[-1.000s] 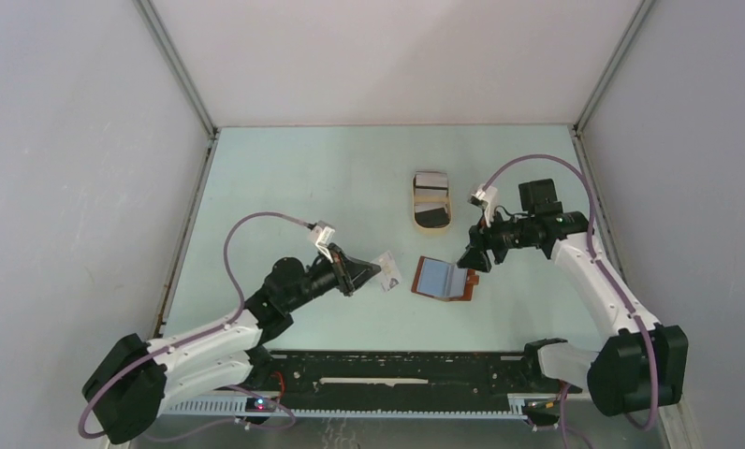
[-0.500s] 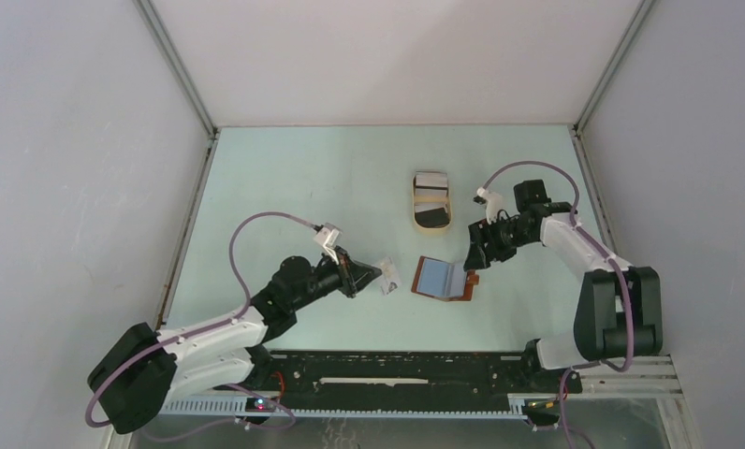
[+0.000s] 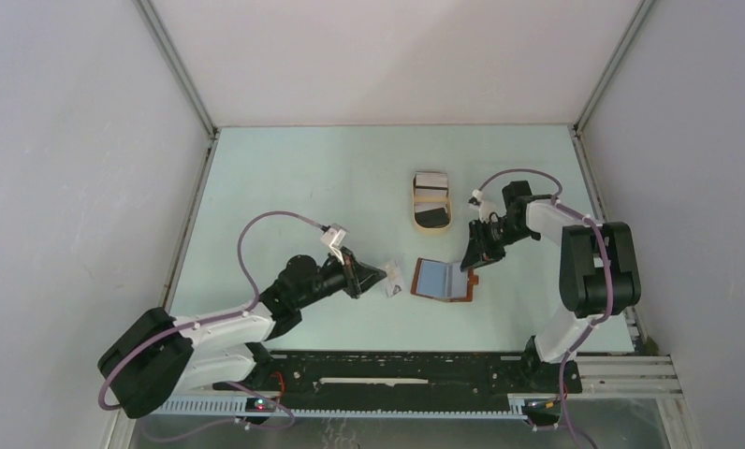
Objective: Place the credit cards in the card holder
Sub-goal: Insert the credit card into the card holder.
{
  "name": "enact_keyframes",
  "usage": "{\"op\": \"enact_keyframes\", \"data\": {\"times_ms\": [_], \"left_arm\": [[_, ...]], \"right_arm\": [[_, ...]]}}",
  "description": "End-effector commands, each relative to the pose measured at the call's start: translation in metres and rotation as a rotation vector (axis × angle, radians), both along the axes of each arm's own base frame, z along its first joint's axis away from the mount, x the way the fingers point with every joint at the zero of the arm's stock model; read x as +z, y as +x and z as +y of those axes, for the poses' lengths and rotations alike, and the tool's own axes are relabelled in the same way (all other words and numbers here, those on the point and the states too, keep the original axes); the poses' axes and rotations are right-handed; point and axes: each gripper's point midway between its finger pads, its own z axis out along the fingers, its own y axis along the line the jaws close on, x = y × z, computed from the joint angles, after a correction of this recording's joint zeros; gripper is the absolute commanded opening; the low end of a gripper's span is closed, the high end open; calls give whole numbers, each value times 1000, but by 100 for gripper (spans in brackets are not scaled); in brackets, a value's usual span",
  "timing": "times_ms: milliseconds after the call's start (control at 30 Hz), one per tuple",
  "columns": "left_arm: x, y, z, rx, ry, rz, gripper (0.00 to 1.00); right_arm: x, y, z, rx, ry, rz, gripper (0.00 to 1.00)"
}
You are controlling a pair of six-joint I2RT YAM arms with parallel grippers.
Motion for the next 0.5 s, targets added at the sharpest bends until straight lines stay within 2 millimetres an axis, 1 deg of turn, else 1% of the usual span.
{"op": "enact_keyframes", "data": {"times_ms": [0, 67, 167, 367, 467], "left_arm": [[15, -4, -11, -53, -59, -29, 0], [15, -7, -15, -78, -67, -20, 0], [18, -14, -23, -133, -100, 4, 0], [28, -22, -38, -198, -251, 94, 0], [31, -23, -44, -214, -334, 138, 0]], "right_arm": [[13, 7, 11, 8, 86, 22, 21], [13, 8, 13, 22, 110, 36, 13], [14, 3, 20, 58, 148, 54, 6], [23, -13, 51, 170, 234, 57, 4], [22, -19, 63, 197, 283, 90, 4]]}}
